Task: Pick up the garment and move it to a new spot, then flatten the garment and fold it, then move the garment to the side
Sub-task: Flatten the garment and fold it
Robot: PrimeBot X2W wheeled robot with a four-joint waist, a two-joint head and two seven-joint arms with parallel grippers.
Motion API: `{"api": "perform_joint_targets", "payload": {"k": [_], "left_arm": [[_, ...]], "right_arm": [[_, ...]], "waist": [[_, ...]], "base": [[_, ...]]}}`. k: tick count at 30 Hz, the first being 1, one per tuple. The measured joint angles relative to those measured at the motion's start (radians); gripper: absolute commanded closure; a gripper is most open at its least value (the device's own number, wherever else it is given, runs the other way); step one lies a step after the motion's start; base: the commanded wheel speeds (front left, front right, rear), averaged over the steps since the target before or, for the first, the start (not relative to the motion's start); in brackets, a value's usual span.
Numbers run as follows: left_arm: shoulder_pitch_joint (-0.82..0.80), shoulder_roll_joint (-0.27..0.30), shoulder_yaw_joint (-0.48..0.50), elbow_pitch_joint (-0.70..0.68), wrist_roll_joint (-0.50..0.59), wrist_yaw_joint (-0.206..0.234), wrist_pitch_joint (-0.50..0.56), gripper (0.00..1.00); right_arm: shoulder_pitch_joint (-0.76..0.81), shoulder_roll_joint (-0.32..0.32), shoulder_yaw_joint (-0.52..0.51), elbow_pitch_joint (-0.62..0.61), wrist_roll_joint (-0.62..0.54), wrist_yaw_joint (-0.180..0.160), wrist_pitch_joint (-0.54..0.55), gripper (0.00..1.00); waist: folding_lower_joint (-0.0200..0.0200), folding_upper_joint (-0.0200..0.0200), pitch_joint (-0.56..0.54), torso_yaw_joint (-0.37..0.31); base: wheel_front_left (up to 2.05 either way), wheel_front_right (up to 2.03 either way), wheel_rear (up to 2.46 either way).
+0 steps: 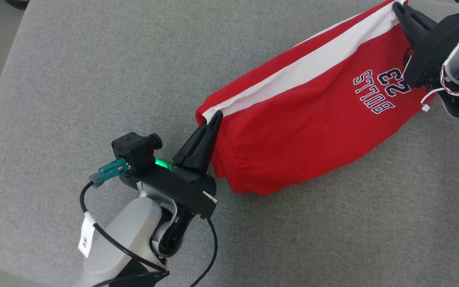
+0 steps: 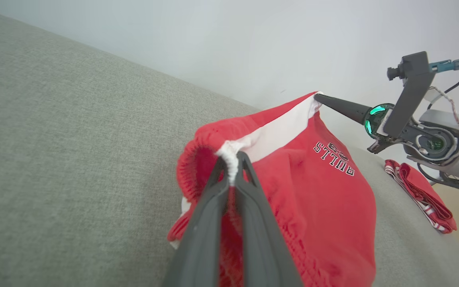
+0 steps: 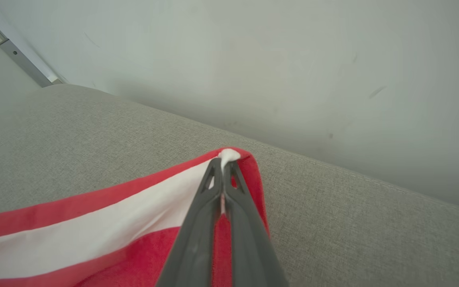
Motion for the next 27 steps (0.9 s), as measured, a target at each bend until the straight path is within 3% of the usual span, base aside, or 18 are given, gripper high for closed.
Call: {"api": "perform_joint_targets", "payload": {"k": [8, 9, 11, 12, 13, 14, 27], "left_arm": [[-0.014, -0.011, -0.008, 0.012, -0.009, 0.000, 0.000, 1.00], [-0.015, -0.012, -0.009, 0.015, -0.009, 0.000, 0.000, 1.00], [-0.015, -0.014, -0.009, 0.022, -0.009, 0.000, 0.000, 1.00], [-0.015, -0.015, -0.007, 0.025, -0.007, 0.000, 0.000, 0.63], [-0.015, -0.016, -0.004, 0.029, -0.002, 0.000, 0.000, 0.24], [-0.015, -0.017, -0.002, 0.033, 0.004, 0.000, 0.000, 0.00], [0.048, -0.023, 0.095, 0.032, 0.086, -0.002, 0.000, 0.00]], "right_arm": [[-0.020, 0.017, 0.043, 0.043, 0.019, 0.000, -0.048, 1.00], [-0.020, 0.019, 0.048, 0.047, 0.021, 0.000, -0.053, 0.94], [-0.021, 0.021, 0.057, 0.054, 0.028, 0.000, -0.062, 0.47], [-0.021, 0.022, 0.062, 0.058, 0.031, 0.000, -0.068, 0.00], [-0.021, 0.023, 0.067, 0.061, 0.035, 0.000, -0.070, 0.00], [-0.020, 0.023, 0.073, 0.064, 0.037, 0.000, -0.070, 0.00], [0.022, -0.002, 0.126, 0.040, 0.103, 0.000, -0.115, 0.00]], "waist": [[0.0000, 0.0000, 0.012, 0.009], [0.0000, 0.0000, 0.012, 0.010], [-0.0001, 0.0000, 0.009, 0.011], [-0.0001, 0.0000, 0.007, 0.012], [-0.0001, 0.0000, 0.005, 0.012], [-0.0001, 0.0000, 0.002, 0.012], [-0.0001, -0.0002, -0.063, -0.010]], "base": [[0.00, 0.00, 0.00], [0.00, 0.00, 0.00], [0.00, 0.00, 0.00], [0.00, 0.00, 0.00], [0.00, 0.00, 0.00], [0.00, 0.00, 0.00], [0.00, 0.00, 0.00]]}}
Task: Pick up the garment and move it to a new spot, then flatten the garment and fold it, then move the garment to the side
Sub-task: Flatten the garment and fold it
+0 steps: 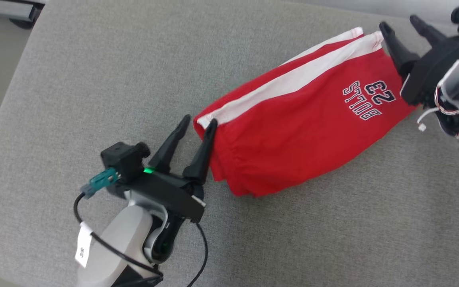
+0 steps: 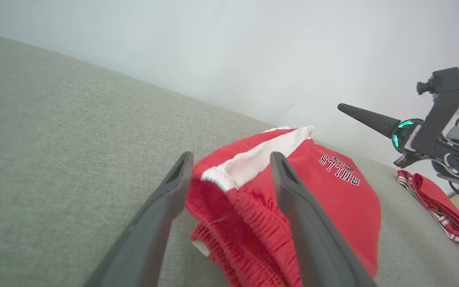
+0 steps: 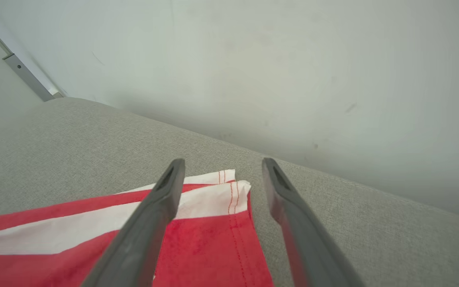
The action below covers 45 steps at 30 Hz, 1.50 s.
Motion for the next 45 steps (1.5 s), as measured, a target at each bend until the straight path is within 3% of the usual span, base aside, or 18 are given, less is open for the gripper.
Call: {"api": "perform_joint_targets", "payload": {"k": [9, 21, 45], "left_arm": [[0.110, 0.000, 0.098, -0.075, 0.132, 0.009, 0.000, 0.00], [0.202, -0.005, 0.208, -0.237, 0.317, 0.071, 0.000, 0.00], [0.380, -0.002, 0.429, -0.383, 0.409, 0.123, -0.001, 0.00]], "right_arm": [[0.079, -0.042, 0.041, -0.032, 0.046, 0.000, -0.026, 0.00], [0.150, -0.059, 0.061, -0.016, 0.113, 0.000, -0.028, 0.00], [0.215, -0.065, 0.081, 0.086, 0.189, 0.000, 0.072, 0.00]], "waist": [[-0.0001, 0.0000, -0.066, -0.021], [-0.0001, 0.0000, -0.121, -0.023], [0.0001, 0.0000, -0.128, 0.053]], "base": [[0.00, 0.00, 0.00], [0.00, 0.00, 0.00], [0.00, 0.00, 0.00]]}}
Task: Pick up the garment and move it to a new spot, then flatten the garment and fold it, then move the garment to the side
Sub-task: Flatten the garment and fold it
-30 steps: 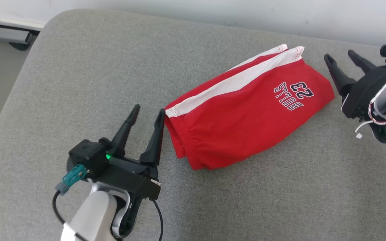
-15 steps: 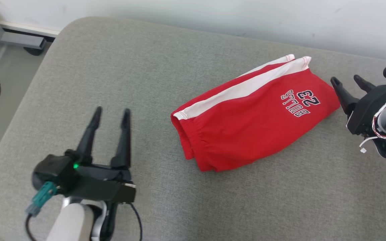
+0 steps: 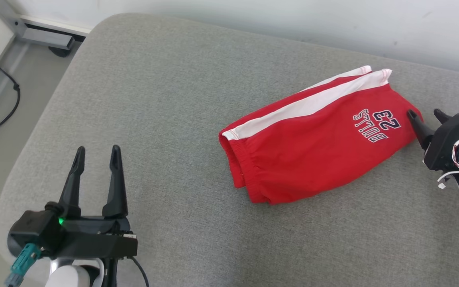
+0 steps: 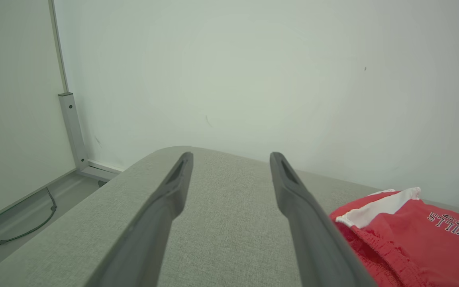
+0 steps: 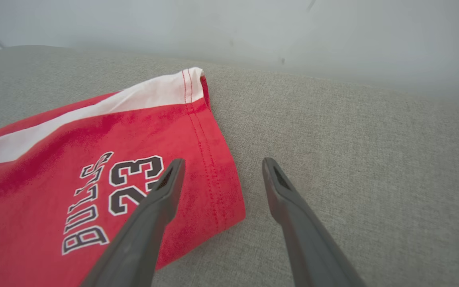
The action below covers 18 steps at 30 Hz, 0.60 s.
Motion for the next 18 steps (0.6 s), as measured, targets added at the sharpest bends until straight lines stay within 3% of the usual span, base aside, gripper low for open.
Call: {"api": "perform_joint_targets", "payload": {"k": [18], "left_arm": [[0.017, -0.013, 0.004, -0.022, 0.005, -0.011, 0.000, 0.00]], "right_arm": [[-0.019, 0.039, -0.009, 0.087, 0.056, 0.000, 0.173, 0.00]], "waist": [[0.0000, 0.0000, 0.032, 0.066]], "base": [[0.00, 0.00, 0.00]]}}
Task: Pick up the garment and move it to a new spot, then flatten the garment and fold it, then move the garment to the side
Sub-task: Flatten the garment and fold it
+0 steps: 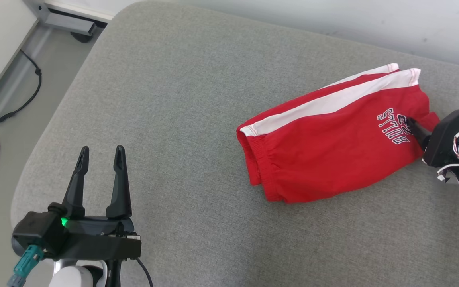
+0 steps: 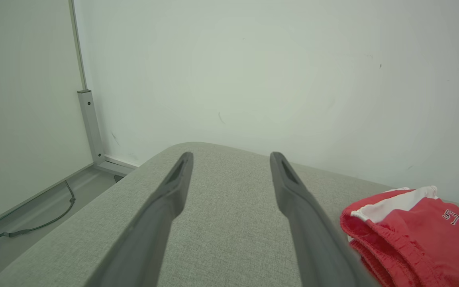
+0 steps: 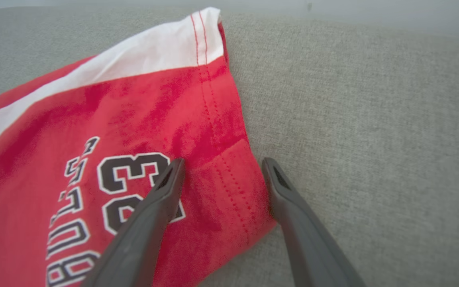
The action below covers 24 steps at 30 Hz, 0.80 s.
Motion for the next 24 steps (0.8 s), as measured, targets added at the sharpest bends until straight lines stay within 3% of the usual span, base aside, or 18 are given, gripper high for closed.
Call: {"api": "perform_joint_targets", "payload": {"k": [6, 7, 8, 9, 10, 11, 24], "left_arm": [[-0.001, -0.001, -0.008, 0.002, -0.003, 0.001, 0.000, 0.00], [-0.002, -0.001, -0.012, 0.003, -0.007, 0.002, 0.000, 0.00], [-0.002, -0.001, -0.015, 0.005, -0.011, 0.002, 0.000, 0.00], [-0.003, -0.001, -0.018, 0.006, -0.016, 0.004, 0.000, 0.00], [-0.005, -0.001, -0.021, 0.008, -0.019, 0.005, 0.000, 0.00], [-0.007, -0.001, -0.023, 0.010, -0.021, 0.007, 0.000, 0.00], [-0.002, -0.001, -0.024, 0.025, -0.025, 0.014, 0.000, 0.00]], "right_arm": [[-0.013, 0.009, 0.003, 0.009, 0.001, 0.000, 0.021, 0.00], [-0.015, 0.010, 0.004, 0.009, -0.002, 0.000, 0.026, 0.05], [-0.016, 0.010, 0.005, 0.009, -0.002, 0.000, 0.032, 0.36], [-0.017, 0.010, 0.006, 0.009, -0.002, 0.000, 0.039, 0.60], [-0.018, 0.009, 0.006, 0.009, -0.002, 0.000, 0.043, 0.67], [-0.018, 0.008, 0.007, 0.008, -0.002, 0.000, 0.049, 1.00], [0.008, -0.030, 0.002, -0.094, 0.005, 0.000, 0.004, 1.00]], "waist": [[0.0000, 0.0000, 0.006, 0.015], [0.0000, 0.0000, 0.007, 0.017], [0.0000, 0.0000, 0.007, 0.019], [0.0000, 0.0000, 0.007, 0.021], [0.0000, 0.0000, 0.007, 0.023], [0.0000, 0.0000, 0.007, 0.025], [0.0000, 0.0000, -0.016, 0.013]], "base": [[0.00, 0.00, 0.00], [0.00, 0.00, 0.00], [0.00, 0.00, 0.00], [0.00, 0.00, 0.00], [0.00, 0.00, 0.00], [0.00, 0.00, 0.00], [0.00, 0.00, 0.00]]}}
